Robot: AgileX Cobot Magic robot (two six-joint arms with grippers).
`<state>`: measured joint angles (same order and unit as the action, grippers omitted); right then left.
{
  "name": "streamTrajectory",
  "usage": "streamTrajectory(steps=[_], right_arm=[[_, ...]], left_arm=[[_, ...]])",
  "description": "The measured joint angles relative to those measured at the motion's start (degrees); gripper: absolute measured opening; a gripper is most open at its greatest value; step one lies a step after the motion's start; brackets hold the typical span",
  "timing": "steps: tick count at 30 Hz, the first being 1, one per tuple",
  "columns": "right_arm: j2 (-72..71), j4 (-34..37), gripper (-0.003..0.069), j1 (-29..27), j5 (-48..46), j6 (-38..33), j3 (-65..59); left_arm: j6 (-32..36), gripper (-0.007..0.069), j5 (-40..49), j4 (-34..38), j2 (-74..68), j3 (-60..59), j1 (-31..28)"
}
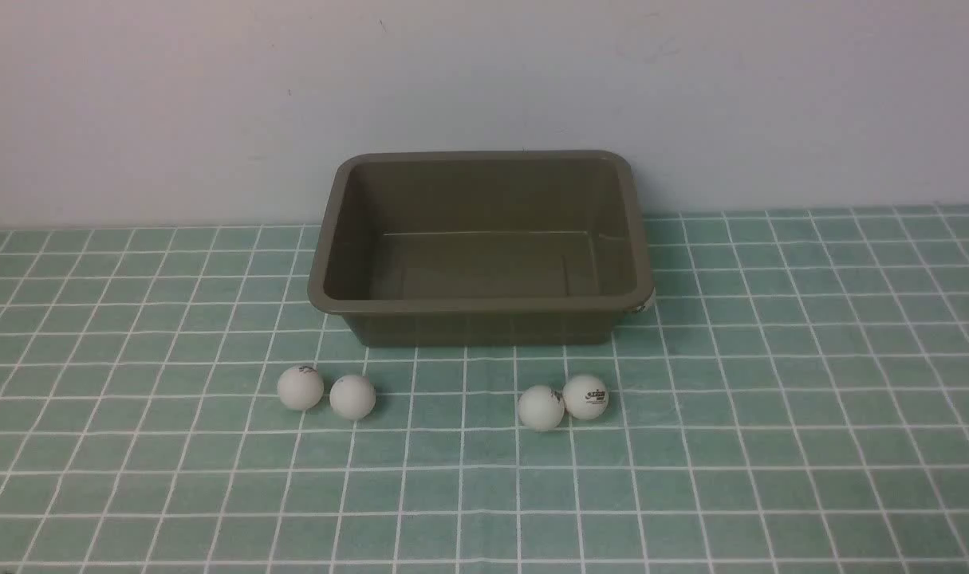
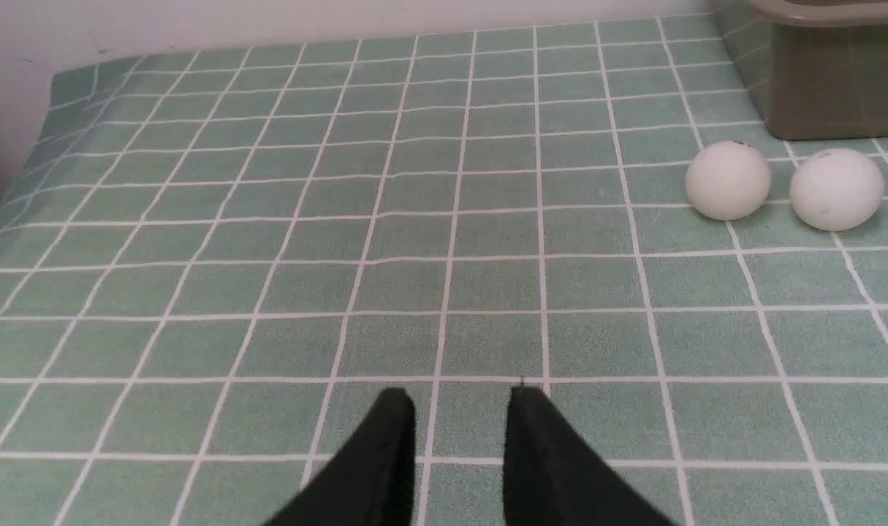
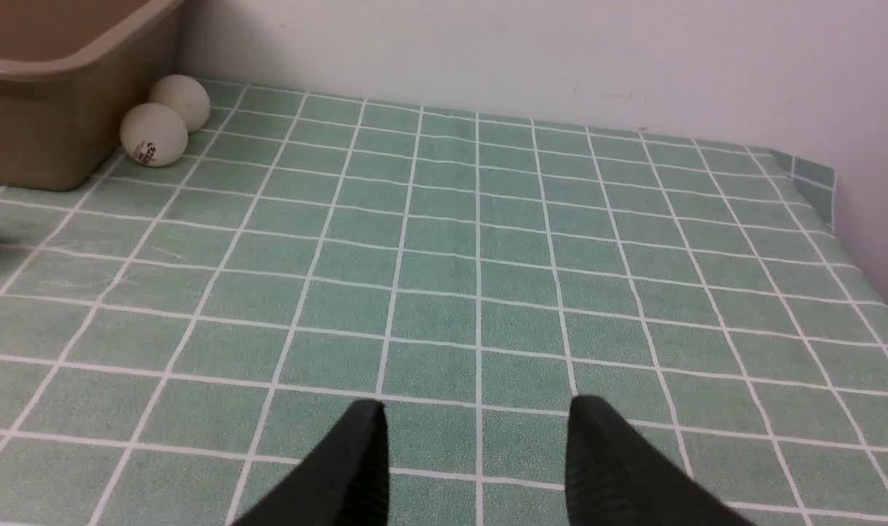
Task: Put the table tennis balls in the box on the green coffee tablecloth.
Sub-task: 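Reach for and grasp a ping pong ball on the table beside the basket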
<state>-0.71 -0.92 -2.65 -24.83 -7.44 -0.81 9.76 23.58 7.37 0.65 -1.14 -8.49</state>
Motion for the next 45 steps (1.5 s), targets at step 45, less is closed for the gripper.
streamTrajectory(steps=[45], right_arm=[[0.0,-1.8,0.0314,0.0,1.8,0.5,-0.2]], left_arm=[[0.0,0.0163,0.0,0.0,0.0,0.0,0.0]])
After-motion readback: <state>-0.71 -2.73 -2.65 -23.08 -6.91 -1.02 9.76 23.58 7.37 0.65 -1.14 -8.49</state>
